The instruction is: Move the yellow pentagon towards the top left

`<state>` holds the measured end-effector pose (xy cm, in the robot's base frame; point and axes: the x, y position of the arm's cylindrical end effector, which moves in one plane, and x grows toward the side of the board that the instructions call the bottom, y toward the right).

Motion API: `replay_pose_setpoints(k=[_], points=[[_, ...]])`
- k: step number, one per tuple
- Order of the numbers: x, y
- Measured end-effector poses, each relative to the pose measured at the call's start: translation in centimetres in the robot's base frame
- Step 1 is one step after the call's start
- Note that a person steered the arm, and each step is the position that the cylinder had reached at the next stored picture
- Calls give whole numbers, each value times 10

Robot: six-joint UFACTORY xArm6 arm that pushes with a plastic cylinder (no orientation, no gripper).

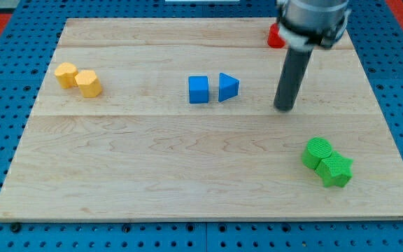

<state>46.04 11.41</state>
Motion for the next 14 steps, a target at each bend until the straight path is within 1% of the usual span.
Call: replay_pose_setpoints(k=[1, 2, 3, 4, 5, 6, 7, 8, 9, 12, 13, 14], points=[[29, -105], [29, -226], [29, -251], [19, -271], [-31, -313], [-83, -316], [-121, -308], [-152, -301], [-168, -306], [-162, -303], [-138, -312], [-165, -319]])
